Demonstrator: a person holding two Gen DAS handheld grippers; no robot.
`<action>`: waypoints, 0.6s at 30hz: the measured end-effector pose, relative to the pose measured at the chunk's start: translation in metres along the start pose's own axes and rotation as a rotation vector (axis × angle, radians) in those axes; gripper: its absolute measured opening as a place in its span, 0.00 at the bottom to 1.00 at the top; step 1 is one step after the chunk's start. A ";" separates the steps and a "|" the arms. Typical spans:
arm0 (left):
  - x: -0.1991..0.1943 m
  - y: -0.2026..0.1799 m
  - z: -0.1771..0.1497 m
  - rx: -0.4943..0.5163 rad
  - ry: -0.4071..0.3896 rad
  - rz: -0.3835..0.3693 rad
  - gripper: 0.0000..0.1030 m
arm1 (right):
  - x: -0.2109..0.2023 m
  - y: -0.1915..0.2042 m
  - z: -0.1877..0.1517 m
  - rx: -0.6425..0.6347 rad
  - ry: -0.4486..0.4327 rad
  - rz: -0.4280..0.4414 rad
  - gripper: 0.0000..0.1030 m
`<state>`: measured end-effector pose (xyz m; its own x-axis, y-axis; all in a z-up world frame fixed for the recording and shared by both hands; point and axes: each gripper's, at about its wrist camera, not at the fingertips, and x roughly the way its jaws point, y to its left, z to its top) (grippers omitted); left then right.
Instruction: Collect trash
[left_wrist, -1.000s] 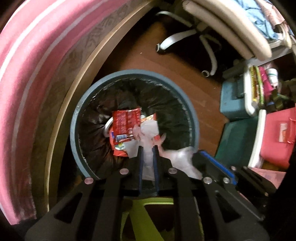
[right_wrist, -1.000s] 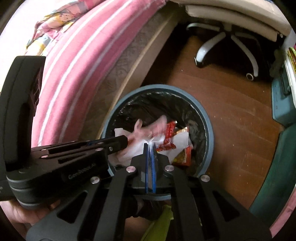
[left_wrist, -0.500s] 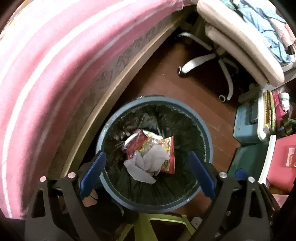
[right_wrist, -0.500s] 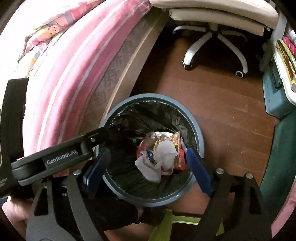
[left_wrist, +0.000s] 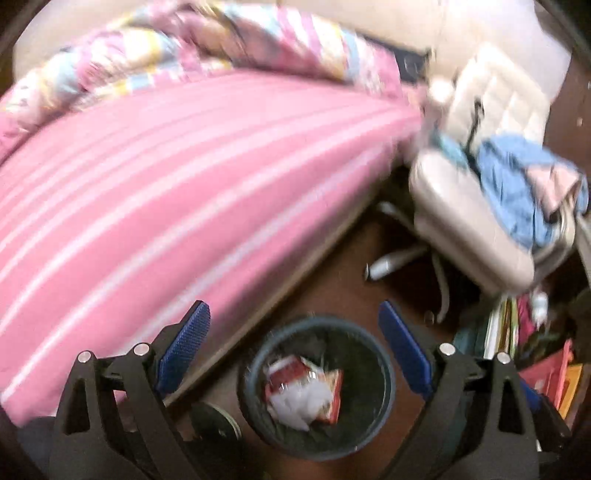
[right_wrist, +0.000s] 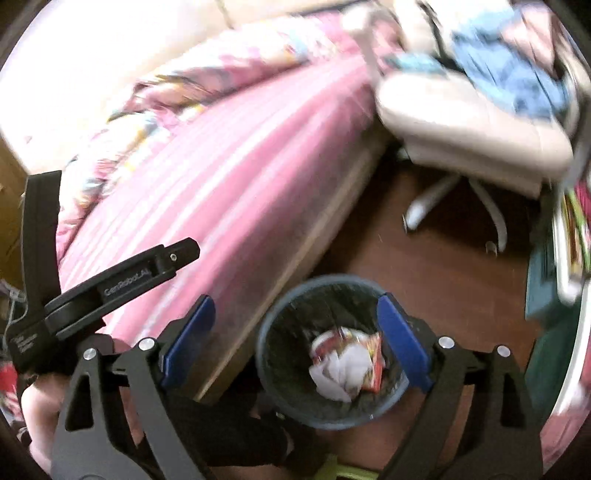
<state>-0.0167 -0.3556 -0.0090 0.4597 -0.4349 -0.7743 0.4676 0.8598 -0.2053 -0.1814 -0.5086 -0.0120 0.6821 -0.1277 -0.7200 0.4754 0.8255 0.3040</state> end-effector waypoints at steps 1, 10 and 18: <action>-0.018 0.008 0.005 -0.007 -0.037 0.008 0.87 | -0.006 0.007 0.004 -0.015 -0.016 0.011 0.87; -0.137 0.080 0.017 -0.117 -0.252 0.114 0.89 | -0.060 0.114 0.027 -0.217 -0.133 0.169 0.92; -0.215 0.166 0.007 -0.259 -0.345 0.288 0.94 | -0.064 0.218 0.010 -0.366 -0.100 0.328 0.92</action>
<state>-0.0326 -0.1212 0.1279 0.7851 -0.1960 -0.5875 0.1033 0.9768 -0.1878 -0.1159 -0.3256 0.1070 0.8215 0.1335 -0.5543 0.0133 0.9674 0.2528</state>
